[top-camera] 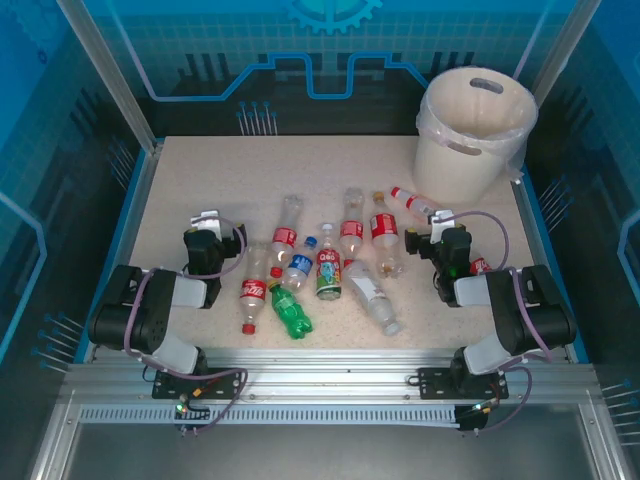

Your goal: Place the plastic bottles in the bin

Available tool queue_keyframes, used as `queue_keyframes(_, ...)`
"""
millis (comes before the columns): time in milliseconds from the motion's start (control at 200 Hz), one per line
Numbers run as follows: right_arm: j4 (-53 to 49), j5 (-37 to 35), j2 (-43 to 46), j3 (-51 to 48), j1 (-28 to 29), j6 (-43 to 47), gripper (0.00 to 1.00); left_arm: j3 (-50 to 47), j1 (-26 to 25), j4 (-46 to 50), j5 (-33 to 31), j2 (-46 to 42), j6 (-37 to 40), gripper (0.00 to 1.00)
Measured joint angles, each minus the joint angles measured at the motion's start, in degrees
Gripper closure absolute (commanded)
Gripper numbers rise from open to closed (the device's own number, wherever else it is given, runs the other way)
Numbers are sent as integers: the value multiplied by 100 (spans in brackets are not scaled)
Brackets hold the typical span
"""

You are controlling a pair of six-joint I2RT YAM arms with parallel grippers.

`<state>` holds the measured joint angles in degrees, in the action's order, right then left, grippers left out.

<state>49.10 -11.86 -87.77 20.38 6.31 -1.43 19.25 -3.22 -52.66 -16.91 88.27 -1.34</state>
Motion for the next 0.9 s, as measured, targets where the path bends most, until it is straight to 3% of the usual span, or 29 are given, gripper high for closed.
queue_keyframes(900, 114, -15, -2, 0, 0, 20, 0, 129, 50, -20, 177, 31, 0, 1)
